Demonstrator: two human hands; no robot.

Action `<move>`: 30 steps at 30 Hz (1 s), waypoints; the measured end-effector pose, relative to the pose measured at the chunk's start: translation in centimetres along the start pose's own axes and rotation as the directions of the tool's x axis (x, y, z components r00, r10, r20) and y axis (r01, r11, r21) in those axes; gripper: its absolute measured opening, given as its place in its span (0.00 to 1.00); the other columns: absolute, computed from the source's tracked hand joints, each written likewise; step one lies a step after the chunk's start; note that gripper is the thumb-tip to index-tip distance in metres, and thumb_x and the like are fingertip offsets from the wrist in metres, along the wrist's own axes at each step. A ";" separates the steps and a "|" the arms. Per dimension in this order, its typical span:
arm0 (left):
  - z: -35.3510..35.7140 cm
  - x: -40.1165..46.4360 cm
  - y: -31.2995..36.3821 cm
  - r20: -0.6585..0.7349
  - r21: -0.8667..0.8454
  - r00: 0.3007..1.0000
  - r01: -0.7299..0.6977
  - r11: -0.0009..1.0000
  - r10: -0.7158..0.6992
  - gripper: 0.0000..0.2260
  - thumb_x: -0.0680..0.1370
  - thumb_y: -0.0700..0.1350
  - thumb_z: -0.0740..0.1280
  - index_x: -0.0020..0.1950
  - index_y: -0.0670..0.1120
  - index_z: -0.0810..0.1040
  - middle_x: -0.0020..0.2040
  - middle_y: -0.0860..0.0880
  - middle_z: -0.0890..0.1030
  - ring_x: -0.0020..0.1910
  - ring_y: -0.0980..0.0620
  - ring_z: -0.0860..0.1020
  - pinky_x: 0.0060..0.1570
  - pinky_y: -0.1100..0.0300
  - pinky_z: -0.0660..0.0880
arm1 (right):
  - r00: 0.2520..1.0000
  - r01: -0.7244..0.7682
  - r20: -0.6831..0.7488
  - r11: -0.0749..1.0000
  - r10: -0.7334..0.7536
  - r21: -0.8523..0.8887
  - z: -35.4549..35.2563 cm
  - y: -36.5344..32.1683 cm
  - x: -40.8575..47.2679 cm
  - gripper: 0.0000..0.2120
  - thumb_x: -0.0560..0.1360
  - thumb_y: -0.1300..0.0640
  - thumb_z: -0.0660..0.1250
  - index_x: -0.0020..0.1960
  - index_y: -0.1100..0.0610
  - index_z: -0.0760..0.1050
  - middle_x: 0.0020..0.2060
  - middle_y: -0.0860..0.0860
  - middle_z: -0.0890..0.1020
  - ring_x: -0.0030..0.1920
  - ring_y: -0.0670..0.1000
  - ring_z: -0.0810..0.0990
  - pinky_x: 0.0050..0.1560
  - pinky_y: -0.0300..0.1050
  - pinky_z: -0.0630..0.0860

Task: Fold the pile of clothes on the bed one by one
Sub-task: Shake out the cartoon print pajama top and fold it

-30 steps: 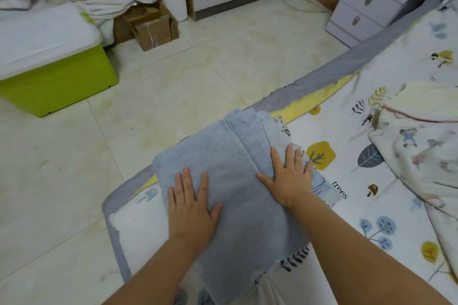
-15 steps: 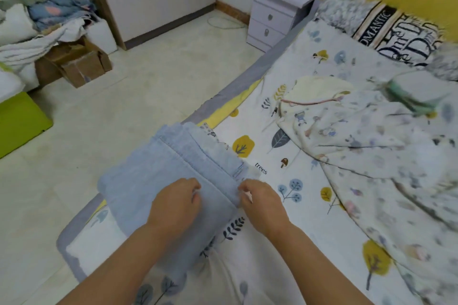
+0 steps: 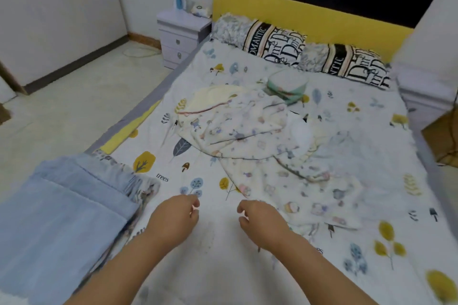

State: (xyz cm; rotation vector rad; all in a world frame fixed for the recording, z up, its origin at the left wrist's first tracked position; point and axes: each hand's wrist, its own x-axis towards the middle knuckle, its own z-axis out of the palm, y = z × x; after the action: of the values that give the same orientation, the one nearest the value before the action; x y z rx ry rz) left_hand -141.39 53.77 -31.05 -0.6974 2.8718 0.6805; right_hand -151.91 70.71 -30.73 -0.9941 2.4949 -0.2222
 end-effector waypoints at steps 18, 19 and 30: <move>14.0 12.1 10.7 0.188 0.144 0.977 -0.129 0.981 0.101 0.17 0.78 0.46 0.57 0.67 0.50 0.67 0.65 0.51 0.70 0.62 0.52 0.71 0.54 0.61 0.70 | 0.925 -0.377 -0.058 0.926 0.375 -0.026 1.6 21.9 1.9 0.25 0.77 0.57 0.57 0.73 0.54 0.56 0.71 0.55 0.59 0.71 0.53 0.59 0.66 0.45 0.62; 14.5 13.4 10.4 0.181 0.167 0.978 -0.131 0.977 0.101 0.18 0.77 0.46 0.58 0.68 0.50 0.66 0.66 0.50 0.69 0.63 0.50 0.70 0.55 0.60 0.70 | 0.922 -0.382 -0.073 0.924 0.379 -0.024 1.8 22.1 3.2 0.28 0.77 0.57 0.57 0.74 0.53 0.53 0.73 0.55 0.55 0.73 0.54 0.55 0.69 0.47 0.59; 13.5 30.0 3.5 -0.113 0.390 0.989 0.130 0.912 -0.093 0.33 0.78 0.39 0.56 0.76 0.50 0.41 0.75 0.36 0.37 0.74 0.34 0.42 0.72 0.42 0.49 | 0.923 -0.384 -0.095 0.908 0.373 -0.169 6.6 24.1 16.3 0.32 0.79 0.42 0.51 0.76 0.49 0.40 0.76 0.54 0.43 0.75 0.60 0.40 0.71 0.64 0.41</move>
State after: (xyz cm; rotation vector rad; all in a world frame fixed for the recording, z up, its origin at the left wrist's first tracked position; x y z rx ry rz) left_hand -169.68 50.28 -47.89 -0.8356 2.8850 0.0415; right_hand -174.17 77.16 -49.51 -0.5513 2.7403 0.1054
